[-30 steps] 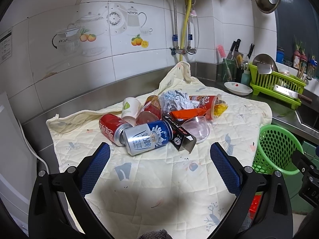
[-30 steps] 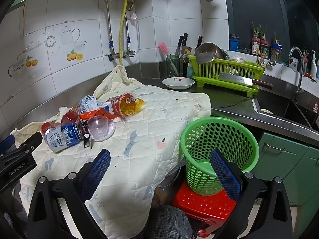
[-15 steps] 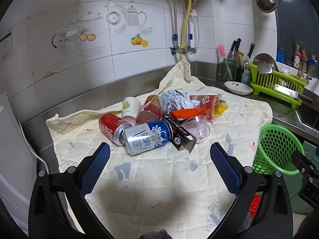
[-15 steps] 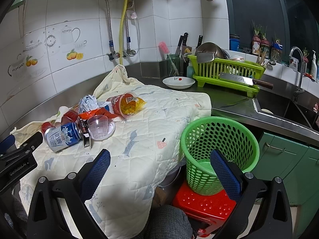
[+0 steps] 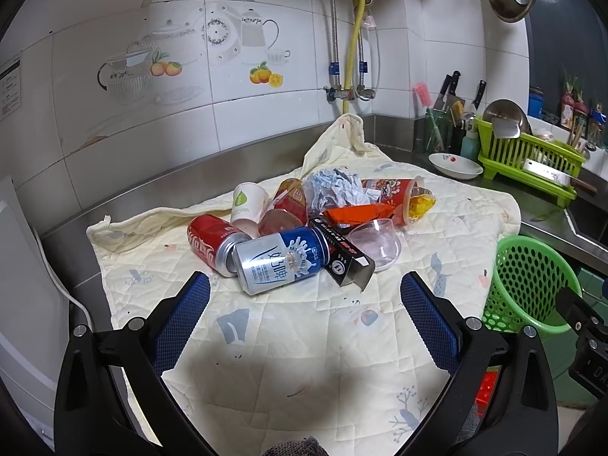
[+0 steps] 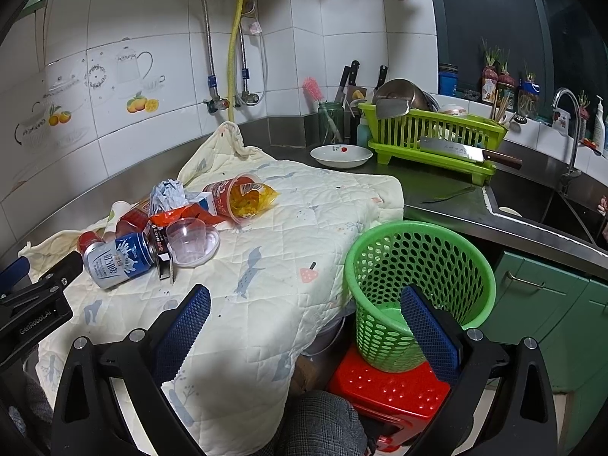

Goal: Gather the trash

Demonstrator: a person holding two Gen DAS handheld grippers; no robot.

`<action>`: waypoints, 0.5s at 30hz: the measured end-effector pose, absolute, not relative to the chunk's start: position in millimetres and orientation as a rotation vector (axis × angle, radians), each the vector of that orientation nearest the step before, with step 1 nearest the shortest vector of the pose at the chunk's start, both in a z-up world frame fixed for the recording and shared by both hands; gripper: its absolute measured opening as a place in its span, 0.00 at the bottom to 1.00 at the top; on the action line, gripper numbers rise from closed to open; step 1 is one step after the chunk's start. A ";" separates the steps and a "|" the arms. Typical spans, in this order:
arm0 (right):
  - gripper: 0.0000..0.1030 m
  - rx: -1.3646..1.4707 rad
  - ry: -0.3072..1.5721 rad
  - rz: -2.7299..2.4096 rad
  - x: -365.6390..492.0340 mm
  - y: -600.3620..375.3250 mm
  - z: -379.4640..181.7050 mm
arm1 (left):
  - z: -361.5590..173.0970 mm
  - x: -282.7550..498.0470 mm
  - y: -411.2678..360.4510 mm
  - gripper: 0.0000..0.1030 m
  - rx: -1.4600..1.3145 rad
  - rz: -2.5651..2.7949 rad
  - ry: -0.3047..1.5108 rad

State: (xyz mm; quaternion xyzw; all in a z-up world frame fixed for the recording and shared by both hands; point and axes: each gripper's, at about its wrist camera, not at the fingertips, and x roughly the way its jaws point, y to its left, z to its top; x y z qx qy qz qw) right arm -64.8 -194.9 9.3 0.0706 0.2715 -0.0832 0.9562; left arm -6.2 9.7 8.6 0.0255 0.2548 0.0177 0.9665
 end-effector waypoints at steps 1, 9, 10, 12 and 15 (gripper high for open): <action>0.94 0.143 0.550 -0.168 -64.7 -195.6 9.1 | 8.8 -6.2 9.9 0.95 0.053 0.035 0.514; 0.94 0.144 0.564 -0.163 -59.4 -196.6 5.6 | 3.1 -0.1 9.4 0.95 0.053 0.036 0.531; 0.94 0.143 0.566 -0.163 -58.1 -197.2 5.3 | 2.8 0.8 9.6 0.95 0.054 0.038 0.533; 0.94 0.144 0.572 -0.160 -54.7 -197.8 3.9 | 1.9 3.3 9.8 0.95 0.055 0.041 0.539; 0.94 0.142 0.579 -0.157 -49.6 -197.5 2.2 | -1.1 7.8 10.1 0.95 0.054 0.046 0.552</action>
